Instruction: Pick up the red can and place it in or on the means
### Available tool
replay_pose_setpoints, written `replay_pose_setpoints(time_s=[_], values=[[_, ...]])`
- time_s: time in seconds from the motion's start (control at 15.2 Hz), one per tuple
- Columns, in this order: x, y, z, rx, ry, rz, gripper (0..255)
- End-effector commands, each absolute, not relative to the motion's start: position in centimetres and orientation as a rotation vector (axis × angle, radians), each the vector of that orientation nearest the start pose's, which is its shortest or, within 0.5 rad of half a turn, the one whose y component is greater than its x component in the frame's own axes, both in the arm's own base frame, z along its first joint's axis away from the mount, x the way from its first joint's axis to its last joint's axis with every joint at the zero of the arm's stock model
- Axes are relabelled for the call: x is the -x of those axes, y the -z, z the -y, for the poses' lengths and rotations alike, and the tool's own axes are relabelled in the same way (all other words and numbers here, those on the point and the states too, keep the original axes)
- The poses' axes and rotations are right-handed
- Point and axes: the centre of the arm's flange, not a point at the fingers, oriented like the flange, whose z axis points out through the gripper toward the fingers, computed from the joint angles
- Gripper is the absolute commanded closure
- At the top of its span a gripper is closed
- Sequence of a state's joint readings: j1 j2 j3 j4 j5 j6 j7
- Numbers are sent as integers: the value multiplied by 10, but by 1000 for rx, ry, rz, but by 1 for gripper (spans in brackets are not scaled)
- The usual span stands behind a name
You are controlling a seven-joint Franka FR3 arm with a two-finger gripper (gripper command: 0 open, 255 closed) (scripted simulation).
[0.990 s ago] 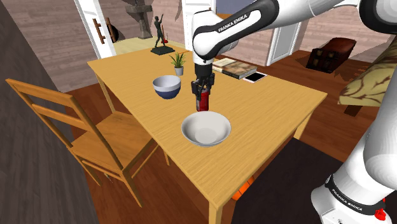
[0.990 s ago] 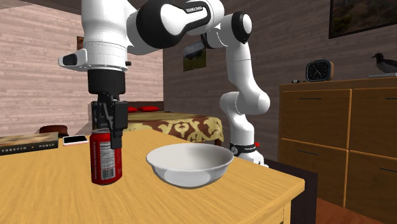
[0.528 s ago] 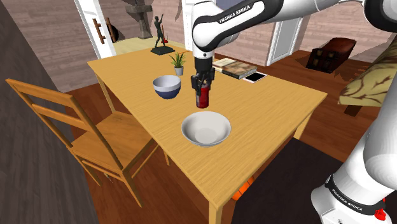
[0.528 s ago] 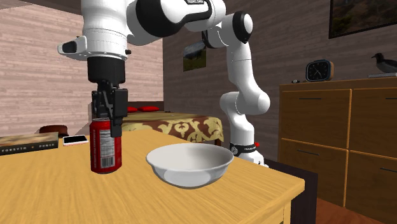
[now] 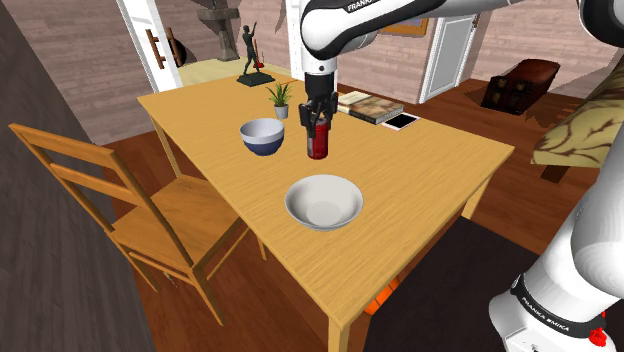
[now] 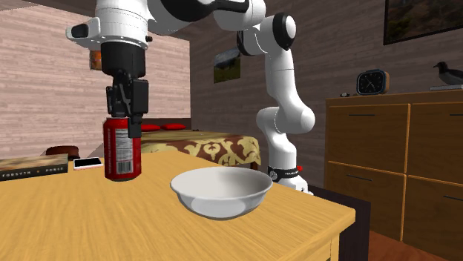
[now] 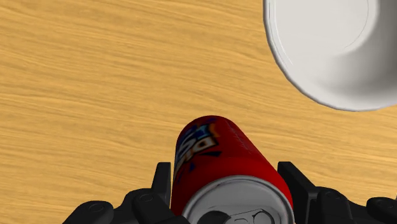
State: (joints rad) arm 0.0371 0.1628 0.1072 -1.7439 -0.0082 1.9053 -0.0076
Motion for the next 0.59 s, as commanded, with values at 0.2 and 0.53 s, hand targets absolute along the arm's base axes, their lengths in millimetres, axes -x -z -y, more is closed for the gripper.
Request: replay_pose_setpoints(time_s=[0.2, 0.53], values=[[-605, -504, -83, 3123, -2, 240, 255], [-605, -531, -83, 3123, -2, 240, 255]])
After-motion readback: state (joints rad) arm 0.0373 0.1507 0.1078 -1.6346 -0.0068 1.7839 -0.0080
